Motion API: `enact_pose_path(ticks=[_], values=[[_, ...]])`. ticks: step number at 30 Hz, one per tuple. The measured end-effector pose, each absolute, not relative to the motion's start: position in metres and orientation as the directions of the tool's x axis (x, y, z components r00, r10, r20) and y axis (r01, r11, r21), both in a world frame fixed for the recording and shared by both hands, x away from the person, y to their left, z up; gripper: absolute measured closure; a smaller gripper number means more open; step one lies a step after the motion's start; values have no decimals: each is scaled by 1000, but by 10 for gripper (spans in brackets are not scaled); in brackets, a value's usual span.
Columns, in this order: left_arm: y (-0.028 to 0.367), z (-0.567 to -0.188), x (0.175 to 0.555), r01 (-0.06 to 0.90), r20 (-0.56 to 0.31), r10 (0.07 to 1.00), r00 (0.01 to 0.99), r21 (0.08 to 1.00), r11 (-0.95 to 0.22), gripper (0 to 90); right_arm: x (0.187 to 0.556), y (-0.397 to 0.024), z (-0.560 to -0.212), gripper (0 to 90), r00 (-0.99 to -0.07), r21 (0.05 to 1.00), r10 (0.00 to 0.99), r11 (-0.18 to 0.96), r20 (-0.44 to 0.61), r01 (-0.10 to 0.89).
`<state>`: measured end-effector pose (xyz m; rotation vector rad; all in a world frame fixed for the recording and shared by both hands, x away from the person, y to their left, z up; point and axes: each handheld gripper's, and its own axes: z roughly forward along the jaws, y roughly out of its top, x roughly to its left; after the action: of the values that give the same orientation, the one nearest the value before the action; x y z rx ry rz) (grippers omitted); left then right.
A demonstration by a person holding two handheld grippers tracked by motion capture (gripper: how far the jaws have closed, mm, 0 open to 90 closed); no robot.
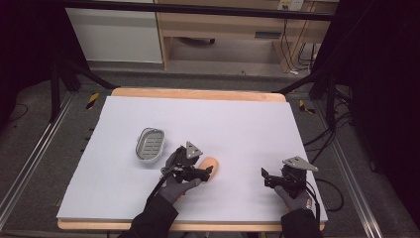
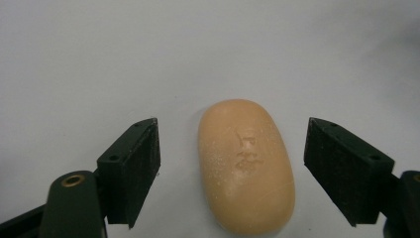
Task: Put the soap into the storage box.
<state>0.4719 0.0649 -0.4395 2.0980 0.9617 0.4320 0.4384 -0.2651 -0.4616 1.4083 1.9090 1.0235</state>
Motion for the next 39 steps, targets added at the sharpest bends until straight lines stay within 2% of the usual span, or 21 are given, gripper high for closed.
enact_pose_path(ticks=[39], values=[[43, -463, 485, 536, -5, 750, 661, 703, -468, 224, 439, -264, -462, 53, -305, 829, 952, 163, 9, 535]])
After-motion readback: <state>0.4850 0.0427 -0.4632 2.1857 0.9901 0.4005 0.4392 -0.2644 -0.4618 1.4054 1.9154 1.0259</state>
